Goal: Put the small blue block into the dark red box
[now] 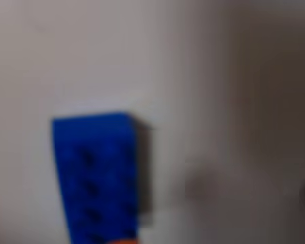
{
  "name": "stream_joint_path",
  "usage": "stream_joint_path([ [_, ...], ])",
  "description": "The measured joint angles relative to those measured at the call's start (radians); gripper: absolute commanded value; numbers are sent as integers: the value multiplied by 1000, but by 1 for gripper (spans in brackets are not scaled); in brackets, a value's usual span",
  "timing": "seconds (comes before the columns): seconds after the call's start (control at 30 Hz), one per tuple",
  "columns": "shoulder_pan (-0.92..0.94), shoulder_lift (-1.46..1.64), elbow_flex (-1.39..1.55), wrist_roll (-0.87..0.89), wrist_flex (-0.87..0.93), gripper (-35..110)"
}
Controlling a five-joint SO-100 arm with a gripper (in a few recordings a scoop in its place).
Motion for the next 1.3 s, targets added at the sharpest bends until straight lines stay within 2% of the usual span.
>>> stream_joint_path([
  [0.37,121,-262,-63,31,-46,26],
  [0.67,158,-339,-107,77,-31,25],
  [1.1,35,-416,-199,400,120,24],
  [1.3,43,-377,-104,430,35,23],
])
